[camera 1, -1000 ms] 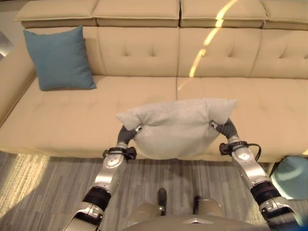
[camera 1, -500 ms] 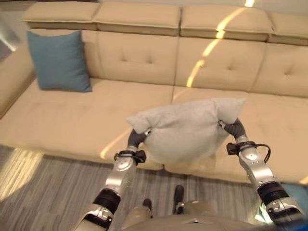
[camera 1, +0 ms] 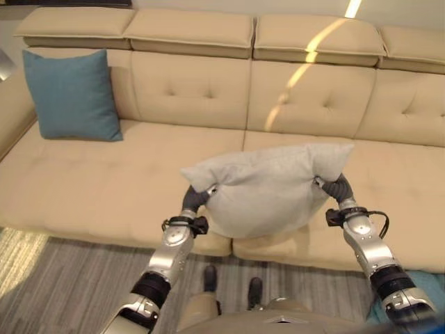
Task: Pick up all the scattered cushions and arrange them neatly on the sofa.
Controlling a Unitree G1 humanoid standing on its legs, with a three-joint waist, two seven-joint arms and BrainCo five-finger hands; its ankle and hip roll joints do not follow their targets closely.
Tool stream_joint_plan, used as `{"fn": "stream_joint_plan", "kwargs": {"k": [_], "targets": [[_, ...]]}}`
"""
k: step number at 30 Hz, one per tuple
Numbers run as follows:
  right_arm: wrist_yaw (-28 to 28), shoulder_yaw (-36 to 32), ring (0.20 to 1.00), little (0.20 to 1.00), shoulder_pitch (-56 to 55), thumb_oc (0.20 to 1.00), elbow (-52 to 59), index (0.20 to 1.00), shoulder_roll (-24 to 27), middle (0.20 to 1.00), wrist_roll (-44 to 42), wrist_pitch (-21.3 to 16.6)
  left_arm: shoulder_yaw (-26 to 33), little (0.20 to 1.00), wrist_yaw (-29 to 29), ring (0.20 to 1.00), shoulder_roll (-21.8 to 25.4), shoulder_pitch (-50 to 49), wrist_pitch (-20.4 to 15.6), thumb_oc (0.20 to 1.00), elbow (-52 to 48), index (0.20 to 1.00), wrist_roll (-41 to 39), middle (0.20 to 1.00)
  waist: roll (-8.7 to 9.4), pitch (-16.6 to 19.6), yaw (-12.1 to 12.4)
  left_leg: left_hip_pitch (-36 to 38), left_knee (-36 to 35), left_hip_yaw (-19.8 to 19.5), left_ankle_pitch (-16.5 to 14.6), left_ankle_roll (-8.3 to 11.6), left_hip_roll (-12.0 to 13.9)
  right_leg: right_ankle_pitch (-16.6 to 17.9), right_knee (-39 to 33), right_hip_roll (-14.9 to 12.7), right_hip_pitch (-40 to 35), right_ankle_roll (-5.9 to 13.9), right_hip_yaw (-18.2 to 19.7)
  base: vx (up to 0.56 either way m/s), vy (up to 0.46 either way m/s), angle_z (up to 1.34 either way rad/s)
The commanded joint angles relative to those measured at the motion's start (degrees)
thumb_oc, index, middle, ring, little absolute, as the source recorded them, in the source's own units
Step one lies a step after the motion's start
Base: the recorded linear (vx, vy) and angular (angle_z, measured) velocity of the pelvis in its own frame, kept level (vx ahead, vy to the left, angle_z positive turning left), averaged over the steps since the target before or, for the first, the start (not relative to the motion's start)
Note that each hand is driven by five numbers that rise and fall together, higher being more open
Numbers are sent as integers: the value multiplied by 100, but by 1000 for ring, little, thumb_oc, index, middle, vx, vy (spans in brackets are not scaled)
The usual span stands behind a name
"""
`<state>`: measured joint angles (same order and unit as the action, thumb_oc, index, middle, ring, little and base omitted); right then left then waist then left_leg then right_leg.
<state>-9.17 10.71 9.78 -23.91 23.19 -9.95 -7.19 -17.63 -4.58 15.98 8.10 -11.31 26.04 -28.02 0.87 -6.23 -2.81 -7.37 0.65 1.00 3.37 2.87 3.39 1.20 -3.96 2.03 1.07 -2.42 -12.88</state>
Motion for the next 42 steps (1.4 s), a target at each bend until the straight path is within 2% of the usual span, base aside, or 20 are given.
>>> {"fn": "stream_joint_plan", "kwargs": {"k": [1,3,5,8,9,11,12,13,15,18,19,20,22,24,28,31,35,38,41,42], "targets": [[91,-176,200,200,200,200,432,200,-220,200,-70,-430,103,200,268,200,175,299,-367,200,-537,200,-39,200,318,396,292,-383,1010,229,-711,-76,-270,-313,670,-1178,-112,1184,660,70,255,-34],[130,-152,200,200,280,200,412,200,-287,200,-85,-432,252,200,274,200,271,197,-368,200,-592,200,-95,200,312,326,344,-381,1250,367,-916,-235,-259,-252,1125,-1274,113,1215,778,71,226,-50],[174,-124,200,200,288,200,375,200,-350,200,-81,-433,301,200,297,200,324,148,-379,200,-579,200,-52,200,320,357,366,-256,1168,414,-995,-279,-242,-119,1119,-1265,262,1223,792,134,102,-39],[175,6,200,200,456,200,284,200,-291,200,-142,-433,314,200,241,200,327,183,-388,200,-540,200,-89,200,373,417,333,54,821,417,-992,-278,-325,213,654,-1041,620,1219,655,164,11,-37],[172,59,200,200,518,200,274,200,-279,200,-154,-420,332,200,213,200,286,222,-395,200,-514,200,-121,200,363,386,285,272,580,392,-967,-263,-352,301,490,-847,835,1228,554,191,-37,-14],[154,32,200,200,477,200,300,200,-225,200,-116,-415,281,200,203,200,231,321,-406,200,-442,200,-108,200,378,335,178,335,480,253,-914,-228,-400,263,433,-724,888,1278,829,194,-107,-21],[136,-20,200,200,380,200,317,200,-191,200,-90,-429,182,200,220,200,136,380,-425,200,-392,200,-88,200,425,347,112,423,385,98,-916,-154,-445,273,368,-609,793,1217,1191,219,-161,29],[126,-47,200,200,309,200,318,200,-160,200,-85,-432,154,200,235,200,99,368,-437,200,-398,200,-90,200,434,353,91,459,422,35,-942,-95,-424,286,383,-608,742,1189,1186,246,-185,73],[77,-180,200,200,129,200,394,200,-56,200,-100,-472,44,200,280,200,-12,394,-431,200,-400,200,-84,200,464,331,-34,333,881,4,-1003,93,-265,184,370,-653,512,1083,954,200,-218,80],[57,-204,200,200,123,200,390,200,14,200,-170,-485,-31,200,294,200,-76,423,-434,200,-361,200,-158,200,482,269,-97,-142,1670,105,-873,171,-54,35,389,-704,359,940,769,71,-100,93],[57,-203,200,200,124,200,389,200,15,200,-170,-486,-31,200,294,200,-76,424,-434,200,-360,200,-158,200,477,273,-103,-160,1693,97,-883,172,-51,35,390,-701,364,939,762,77,-31,38],[74,-207,200,200,123,200,386,200,15,200,-190,-484,-26,200,292,200,-76,420,-420,200,-362,200,-153,200,487,274,-94,-233,1635,130,-926,130,-36,-16,369,-716,283,934,729,132,20,9],[80,-247,200,200,81,200,392,200,48,200,-187,-467,-58,200,301,200,-90,405,-368,200,-375,200,-118,200,431,328,-43,-346,1040,152,-647,153,19,-76,279,-716,129,980,645,202,80,7],[32,-269,200,200,115,200,340,200,67,200,-181,-463,-79,200,258,200,-78,468,-359,200,-393,200,-90,200,366,302,59,-537,586,35,-359,213,-64,-155,237,-682,25,999,671,138,101,22],[41,-281,200,200,143,200,340,200,17,200,-110,-434,-79,200,247,200,-99,459,-366,200,-428,200,-89,200,271,331,87,-463,244,-148,-203,248,-62,-272,301,-681,-35,1047,738,151,187,-23],[72,-305,200,200,102,200,396,200,-32,200,-65,-399,-59,200,295,200,-37,392,-373,200,-528,200,-53,200,298,335,122,-426,429,-185,-279,186,-175,-243,361,-832,-42,1109,806,146,257,-37],[124,-259,200,200,258,200,435,200,-200,200,0,-380,204,200,261,200,274,368,-394,200,-723,200,-32,200,422,365,276,-372,790,214,-669,-3,-168,-4,475,-1235,153,1379,902,51,238,-66],[137,-269,200,200,316,200,469,200,-270,200,-37,-420,331,200,227,200,450,388,-434,200,-835,200,1,200,449,366,328,-405,897,322,-772,-41,-107,70,581,-1294,270,1420,886,-8,70,-50],[126,-258,200,200,368,200,461,200,-273,200,-32,-429,423,200,163,200,490,414,-476,200,-934,200,-28,200,468,368,360,-321,833,337,-811,-80,-133,149,478,-1241,436,1334,615,38,51,-27],[117,-250,200,200,398,200,440,200,-255,200,-11,-433,461,200,162,200,485,434,-507,200,-941,200,-26,200,470,363,358,-332,855,331,-816,-61,-145,189,385,-1269,415,1379,523,15,23,-13]]}}
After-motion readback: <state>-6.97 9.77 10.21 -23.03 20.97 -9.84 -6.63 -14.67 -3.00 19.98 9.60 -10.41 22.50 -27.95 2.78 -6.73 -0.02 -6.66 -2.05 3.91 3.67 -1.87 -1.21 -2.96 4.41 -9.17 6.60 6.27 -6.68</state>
